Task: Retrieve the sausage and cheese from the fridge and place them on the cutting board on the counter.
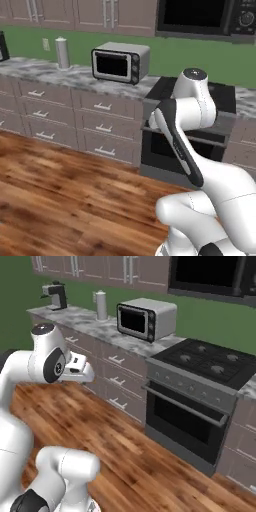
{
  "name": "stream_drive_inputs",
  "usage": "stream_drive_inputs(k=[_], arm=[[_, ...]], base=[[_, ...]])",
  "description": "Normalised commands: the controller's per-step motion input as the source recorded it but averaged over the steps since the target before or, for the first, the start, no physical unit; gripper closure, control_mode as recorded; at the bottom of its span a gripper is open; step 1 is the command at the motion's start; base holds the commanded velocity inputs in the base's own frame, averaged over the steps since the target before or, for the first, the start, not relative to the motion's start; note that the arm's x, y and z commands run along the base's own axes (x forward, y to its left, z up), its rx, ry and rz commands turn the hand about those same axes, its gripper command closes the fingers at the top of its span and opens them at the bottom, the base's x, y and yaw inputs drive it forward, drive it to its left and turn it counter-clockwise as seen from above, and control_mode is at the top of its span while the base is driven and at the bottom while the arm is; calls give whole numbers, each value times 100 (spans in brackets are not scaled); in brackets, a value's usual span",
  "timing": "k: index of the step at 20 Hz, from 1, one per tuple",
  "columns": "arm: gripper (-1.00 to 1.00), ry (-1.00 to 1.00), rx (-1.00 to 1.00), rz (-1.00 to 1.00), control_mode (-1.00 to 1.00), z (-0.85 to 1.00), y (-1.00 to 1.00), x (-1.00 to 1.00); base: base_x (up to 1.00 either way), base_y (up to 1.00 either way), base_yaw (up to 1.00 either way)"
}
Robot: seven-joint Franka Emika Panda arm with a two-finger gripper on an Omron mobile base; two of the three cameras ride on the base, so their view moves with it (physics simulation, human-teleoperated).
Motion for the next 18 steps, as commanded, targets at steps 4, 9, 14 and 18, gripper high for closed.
stream_drive_inputs(k=[4,9,14,18], arm=[[-100,0,0,0,100,0,0,0],[-100,0,0,0,100,0,0,0],[-100,0,0,0,100,0,0,0],[-100,0,0,0,100,0,0,0]], base=[[0,-100,-42],[-32,-90,-46],[-2,-100,-46],[17,-94,-13]])
